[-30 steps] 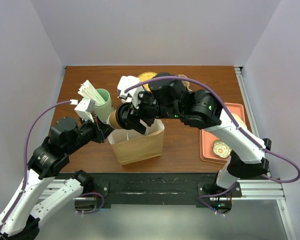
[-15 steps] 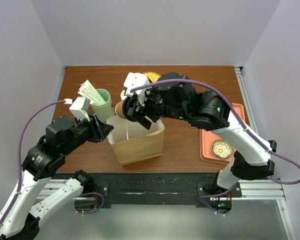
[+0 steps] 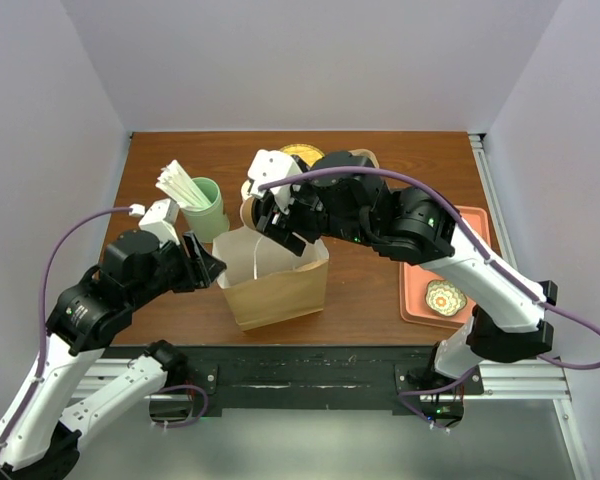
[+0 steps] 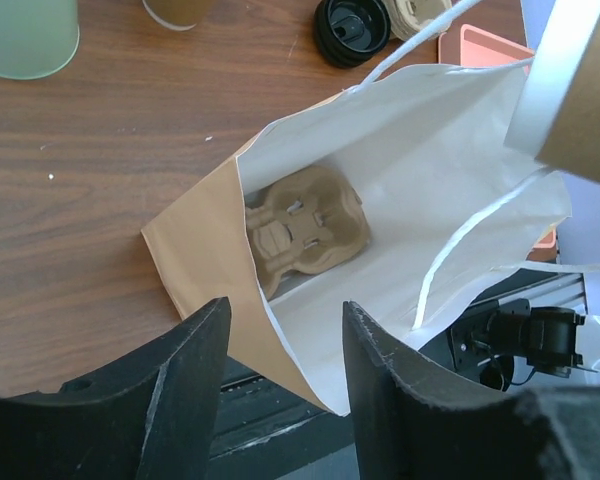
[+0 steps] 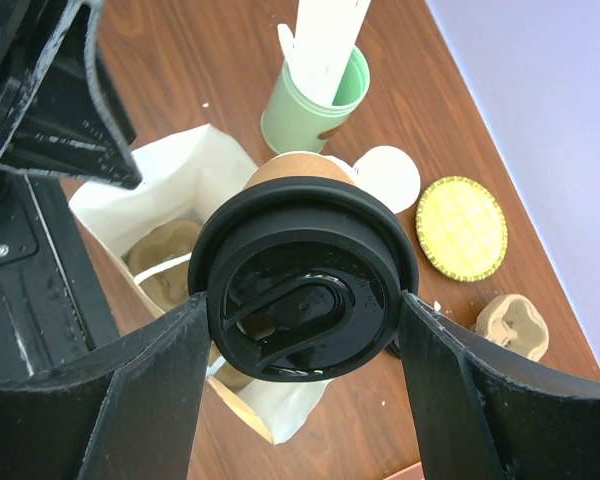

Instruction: Pack the takeout coffee

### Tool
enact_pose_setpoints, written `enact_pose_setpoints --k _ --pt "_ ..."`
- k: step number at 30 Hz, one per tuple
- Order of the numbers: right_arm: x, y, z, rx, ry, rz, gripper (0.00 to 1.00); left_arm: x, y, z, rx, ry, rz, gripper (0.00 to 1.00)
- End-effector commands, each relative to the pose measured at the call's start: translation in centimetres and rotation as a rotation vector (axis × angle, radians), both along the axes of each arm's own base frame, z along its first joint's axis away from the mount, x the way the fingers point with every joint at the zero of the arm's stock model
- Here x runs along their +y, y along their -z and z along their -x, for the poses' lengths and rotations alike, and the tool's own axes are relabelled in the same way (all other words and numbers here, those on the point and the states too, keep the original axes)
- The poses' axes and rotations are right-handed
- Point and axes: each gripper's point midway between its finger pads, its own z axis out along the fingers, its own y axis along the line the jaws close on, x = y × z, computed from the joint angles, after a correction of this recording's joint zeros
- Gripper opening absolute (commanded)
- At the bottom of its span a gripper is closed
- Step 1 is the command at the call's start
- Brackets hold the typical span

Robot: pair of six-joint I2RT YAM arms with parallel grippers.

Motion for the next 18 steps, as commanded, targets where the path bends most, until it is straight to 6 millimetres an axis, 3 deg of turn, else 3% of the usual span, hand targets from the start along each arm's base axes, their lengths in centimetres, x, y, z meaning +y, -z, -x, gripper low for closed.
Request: enact_pose_setpoints --k 1,6,10,14,18 --pt "-1.2 -3.5 -0.8 -0.089 0.054 -0.088 0.5 -0.1 0.4 0.3 0.027 -0.01 0.019 0.53" --pt "-1.4 -1.7 -1.1 -0.06 0.062 -0.022 0.5 -0.1 0.7 0.0 0.02 0.001 -0.002 0.37" --pt "-1.2 -1.2 0.8 0.01 -0.023 -0.032 0.49 -0.4 0.3 -0.5 -0.014 0.019 -0.016 0.21" --pt "-1.1 0.4 3.3 0.081 -0.137 -0.024 0.49 -1.3 -1.3 -1.5 -0.139 0.093 -0.015 0.0" --pt "-1.3 2.8 4.3 0.144 -0.172 0.044 0.48 -2.5 -3.0 -1.7 -0.279 0.196 0.0 0.0"
